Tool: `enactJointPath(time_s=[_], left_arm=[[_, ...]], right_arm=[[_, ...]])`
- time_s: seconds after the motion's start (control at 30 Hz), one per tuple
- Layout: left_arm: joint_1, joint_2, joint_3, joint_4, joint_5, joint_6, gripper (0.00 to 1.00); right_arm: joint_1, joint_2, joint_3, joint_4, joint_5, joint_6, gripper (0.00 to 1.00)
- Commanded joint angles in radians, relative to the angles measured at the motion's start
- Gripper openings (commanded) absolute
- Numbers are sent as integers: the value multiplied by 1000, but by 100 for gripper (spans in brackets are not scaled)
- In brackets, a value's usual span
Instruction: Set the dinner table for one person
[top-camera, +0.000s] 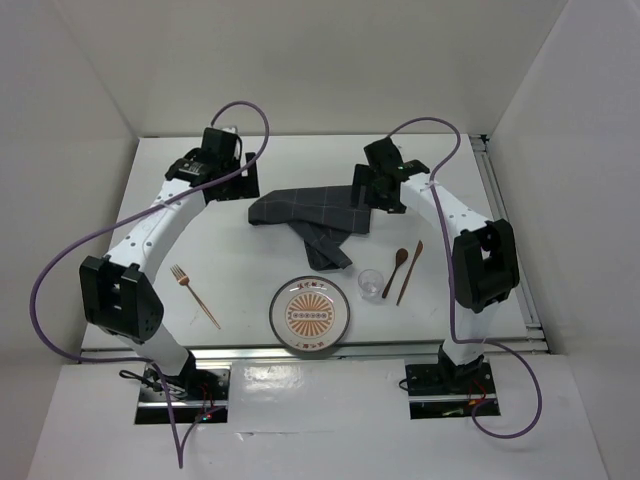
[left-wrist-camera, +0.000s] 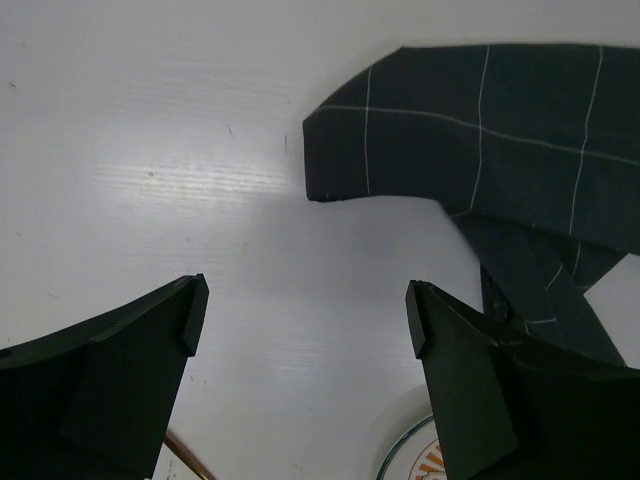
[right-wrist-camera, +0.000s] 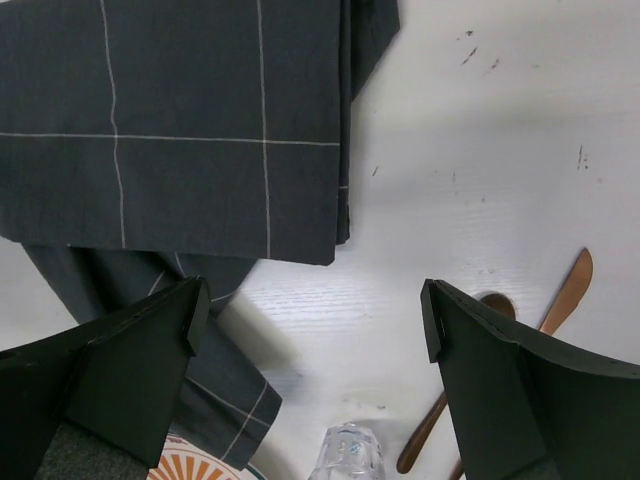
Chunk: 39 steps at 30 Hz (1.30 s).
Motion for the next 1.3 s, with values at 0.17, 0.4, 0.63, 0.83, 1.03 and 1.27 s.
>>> enactJointPath(time_s=[0.17, 0.4, 0.63, 0.83, 1.03, 1.27], left_arm=[[30, -30, -45, -15, 83, -84, 92], [121, -19, -119, -15, 197, -116, 88], [166, 85, -137, -15, 322, -128, 94], [228, 182, -179, 80, 470, -184, 93], [228, 328, -87, 106, 536, -222, 94], [228, 483, 50, 119, 567, -234, 94]], right_arm=[[5, -70, -20, 38, -26, 14, 100], [40, -125, -83, 76, -77, 5, 100], [69, -190, -173, 74, -121, 5, 100], [113, -265, -267, 84, -172, -13, 100], [240, -215, -266, 119, -219, -13, 97], [368, 17, -17, 56, -147, 5, 92]])
